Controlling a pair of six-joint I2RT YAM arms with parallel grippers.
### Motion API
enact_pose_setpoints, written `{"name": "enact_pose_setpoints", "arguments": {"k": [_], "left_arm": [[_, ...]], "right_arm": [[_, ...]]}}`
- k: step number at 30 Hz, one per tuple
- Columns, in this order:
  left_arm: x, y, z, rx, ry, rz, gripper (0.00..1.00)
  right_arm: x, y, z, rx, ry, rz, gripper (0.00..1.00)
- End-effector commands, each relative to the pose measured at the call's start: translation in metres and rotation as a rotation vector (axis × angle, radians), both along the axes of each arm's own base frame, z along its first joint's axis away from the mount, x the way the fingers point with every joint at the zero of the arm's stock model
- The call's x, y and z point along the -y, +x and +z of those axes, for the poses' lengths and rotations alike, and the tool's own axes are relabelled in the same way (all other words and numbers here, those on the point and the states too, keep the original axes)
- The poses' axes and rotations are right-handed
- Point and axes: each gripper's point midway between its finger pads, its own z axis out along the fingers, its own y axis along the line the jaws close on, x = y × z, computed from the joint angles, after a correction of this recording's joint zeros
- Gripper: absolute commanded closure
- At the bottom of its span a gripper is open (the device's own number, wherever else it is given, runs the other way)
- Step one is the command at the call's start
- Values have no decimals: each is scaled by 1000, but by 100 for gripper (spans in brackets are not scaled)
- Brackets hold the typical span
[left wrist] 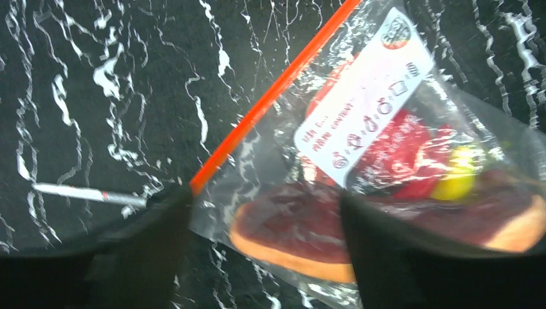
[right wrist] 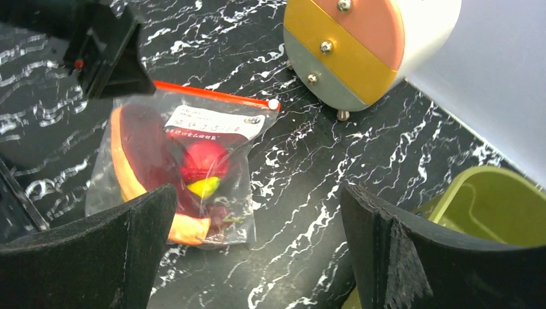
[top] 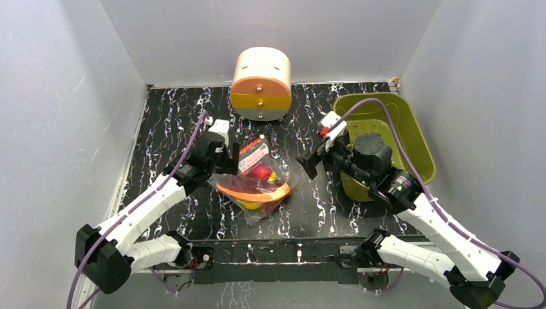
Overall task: Place the food in the zip-top bag and seal the zipper
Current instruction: Place the zipper food storage bag at the center of the board, then reset both arms
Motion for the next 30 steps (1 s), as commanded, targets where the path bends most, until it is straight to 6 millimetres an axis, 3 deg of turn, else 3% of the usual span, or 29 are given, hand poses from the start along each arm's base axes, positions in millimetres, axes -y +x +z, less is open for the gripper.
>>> {"name": "enact_pose_setpoints", "arguments": {"k": [1, 8, 12, 18, 24, 30], "left_arm": [[-2, -5, 58, 143, -116, 6, 2], [-3, -13, 102, 245, -237, 21, 2], [2, -15, 138, 282, -288, -3, 2], [-2, -20, 175, 319, -358, 37, 2], [-6, -32, 197, 387, -439, 27, 2], [-5, -39, 205, 407, -483, 4, 2]], "right_arm": [[13, 12, 5, -148, 208, -214, 2], [-5, 3, -6, -287, 265, -171, 2], [-10, 1, 4, -345, 363, -184, 2], [-8, 3, 23, -410, 518, -251, 2], [3, 6, 43, -415, 565, -321, 2], [10, 4, 57, -393, 612, -334, 2]]}}
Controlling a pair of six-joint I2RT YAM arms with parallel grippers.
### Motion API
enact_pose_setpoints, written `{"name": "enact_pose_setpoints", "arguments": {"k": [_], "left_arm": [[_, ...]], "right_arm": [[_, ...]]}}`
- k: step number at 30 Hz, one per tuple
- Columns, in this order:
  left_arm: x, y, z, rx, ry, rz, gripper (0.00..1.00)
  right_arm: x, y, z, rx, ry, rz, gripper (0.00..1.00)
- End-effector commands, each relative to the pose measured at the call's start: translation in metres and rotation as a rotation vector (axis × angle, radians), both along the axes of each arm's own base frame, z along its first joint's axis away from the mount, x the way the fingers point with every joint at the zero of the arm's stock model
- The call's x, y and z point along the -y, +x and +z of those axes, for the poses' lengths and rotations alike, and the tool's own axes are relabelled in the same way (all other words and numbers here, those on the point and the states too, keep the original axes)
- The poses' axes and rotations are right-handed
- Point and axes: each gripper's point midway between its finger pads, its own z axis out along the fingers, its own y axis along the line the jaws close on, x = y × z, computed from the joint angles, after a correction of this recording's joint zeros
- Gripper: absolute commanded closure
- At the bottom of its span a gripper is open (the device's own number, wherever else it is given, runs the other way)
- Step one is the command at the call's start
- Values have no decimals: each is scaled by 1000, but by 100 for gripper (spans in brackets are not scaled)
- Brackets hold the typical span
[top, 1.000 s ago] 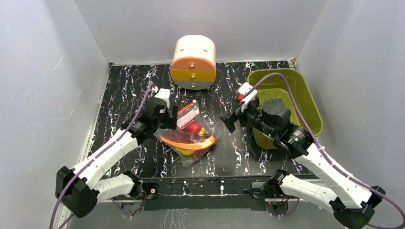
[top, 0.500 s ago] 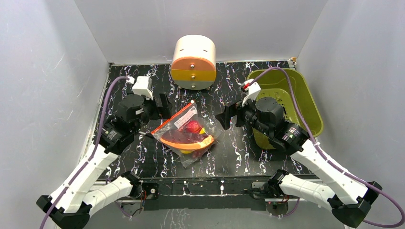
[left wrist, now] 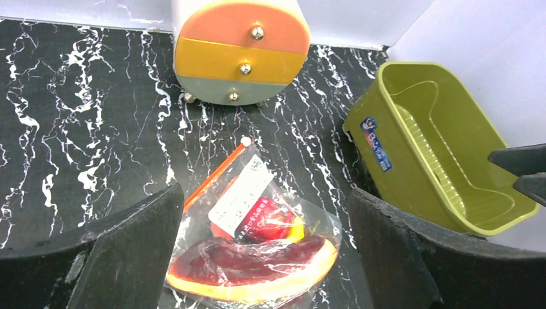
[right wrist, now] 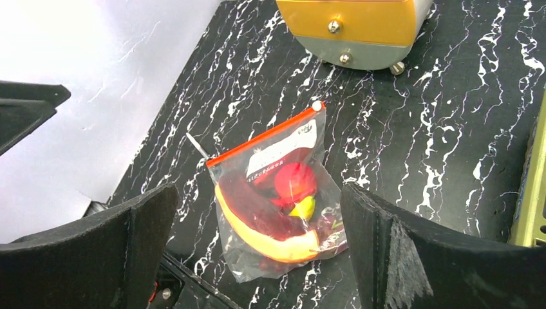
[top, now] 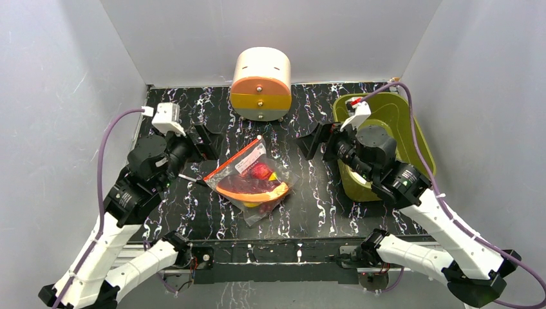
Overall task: Place the food in the zip-top bag and seal the zipper
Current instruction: Reset both arms
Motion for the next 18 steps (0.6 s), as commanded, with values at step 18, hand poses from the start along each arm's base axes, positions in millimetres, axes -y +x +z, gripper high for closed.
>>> {"name": "enact_pose_setpoints", "arguments": {"k": [18], "left_arm": [[1, -6, -18, -44, -21, -6, 2]], "right_arm": [[14, 3, 21, 29, 81, -85, 2]]}}
